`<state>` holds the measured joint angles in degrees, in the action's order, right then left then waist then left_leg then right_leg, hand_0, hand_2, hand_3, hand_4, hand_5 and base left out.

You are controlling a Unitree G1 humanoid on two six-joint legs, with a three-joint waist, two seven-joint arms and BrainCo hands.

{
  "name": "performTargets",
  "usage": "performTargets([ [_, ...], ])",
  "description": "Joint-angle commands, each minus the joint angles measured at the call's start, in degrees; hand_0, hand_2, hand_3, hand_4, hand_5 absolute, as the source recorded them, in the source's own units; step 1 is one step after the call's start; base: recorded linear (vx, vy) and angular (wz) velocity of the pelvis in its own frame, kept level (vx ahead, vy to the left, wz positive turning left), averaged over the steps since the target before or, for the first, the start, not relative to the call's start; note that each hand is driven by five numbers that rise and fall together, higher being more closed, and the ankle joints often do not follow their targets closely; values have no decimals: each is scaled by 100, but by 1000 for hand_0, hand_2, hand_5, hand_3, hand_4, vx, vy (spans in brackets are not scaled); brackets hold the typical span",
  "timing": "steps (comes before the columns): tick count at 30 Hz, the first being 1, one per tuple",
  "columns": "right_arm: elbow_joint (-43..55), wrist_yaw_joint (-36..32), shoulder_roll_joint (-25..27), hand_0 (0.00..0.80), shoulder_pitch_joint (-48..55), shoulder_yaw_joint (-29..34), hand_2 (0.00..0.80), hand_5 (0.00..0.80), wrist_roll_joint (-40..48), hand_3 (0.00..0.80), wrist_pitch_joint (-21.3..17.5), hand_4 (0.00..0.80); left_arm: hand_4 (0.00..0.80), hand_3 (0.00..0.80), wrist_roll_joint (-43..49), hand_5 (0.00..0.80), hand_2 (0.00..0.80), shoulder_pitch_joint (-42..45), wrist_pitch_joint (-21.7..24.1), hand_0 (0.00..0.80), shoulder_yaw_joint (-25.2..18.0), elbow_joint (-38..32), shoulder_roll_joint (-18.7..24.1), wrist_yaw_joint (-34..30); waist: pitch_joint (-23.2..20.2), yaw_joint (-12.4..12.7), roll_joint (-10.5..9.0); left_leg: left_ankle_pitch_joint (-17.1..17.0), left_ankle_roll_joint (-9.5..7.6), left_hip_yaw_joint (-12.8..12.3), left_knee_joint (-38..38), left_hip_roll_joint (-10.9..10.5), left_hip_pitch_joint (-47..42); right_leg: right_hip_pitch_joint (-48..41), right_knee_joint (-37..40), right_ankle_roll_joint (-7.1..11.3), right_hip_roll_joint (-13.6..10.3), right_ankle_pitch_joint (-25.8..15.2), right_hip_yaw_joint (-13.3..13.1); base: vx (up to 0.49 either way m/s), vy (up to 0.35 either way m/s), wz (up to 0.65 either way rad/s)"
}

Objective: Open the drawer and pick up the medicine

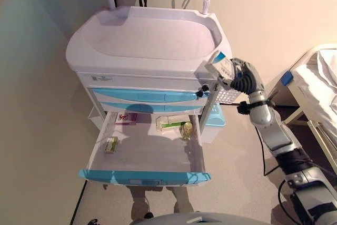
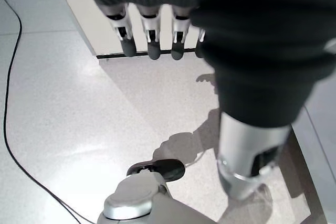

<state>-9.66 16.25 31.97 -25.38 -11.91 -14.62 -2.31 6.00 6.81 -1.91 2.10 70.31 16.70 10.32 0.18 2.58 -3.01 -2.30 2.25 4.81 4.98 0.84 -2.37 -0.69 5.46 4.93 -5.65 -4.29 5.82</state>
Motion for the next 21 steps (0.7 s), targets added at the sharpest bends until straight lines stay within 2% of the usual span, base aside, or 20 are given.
performTargets([
  [1, -159, 273, 82, 800, -610, 38, 800, 800, 286, 800, -136, 800, 0, 0, 120, 0, 0, -230, 11, 0, 40, 256, 248, 162, -116, 176, -157, 170, -204, 166, -143, -229, 232, -26, -320, 265, 5, 230, 174, 0, 0, 0],
  [12, -1132, 302, 87, 800, -1654, -418, 800, 800, 892, 800, -91, 800, 0, 0, 18, 0, 0, -215, 23, 0, 198, 284, 305, 152, -133, 302, -259, 169, -198, 176, -134, -225, 231, -37, -298, 256, 16, 203, 196, 0, 0, 0],
  [17, -2245, 226, 307, 800, -2986, -1085, 800, 800, 1112, 800, -7, 800, 0, 0, -150, 0, 0, -192, 37, 0, 360, 341, 393, 165, -87, 406, -405, 141, -177, 171, -154, -204, 298, 23, -279, 246, 39, 150, 179, 0, 0, 0],
  [21, -2694, 185, 273, 800, -3454, -1332, 800, 800, 1185, 800, 14, 800, 0, 0, -208, 0, 0, -192, 47, 0, 378, 376, 440, 169, -41, 452, -481, 128, -171, 186, -175, -200, 354, 64, -279, 248, 50, 133, 190, 0, 0, 0],
])
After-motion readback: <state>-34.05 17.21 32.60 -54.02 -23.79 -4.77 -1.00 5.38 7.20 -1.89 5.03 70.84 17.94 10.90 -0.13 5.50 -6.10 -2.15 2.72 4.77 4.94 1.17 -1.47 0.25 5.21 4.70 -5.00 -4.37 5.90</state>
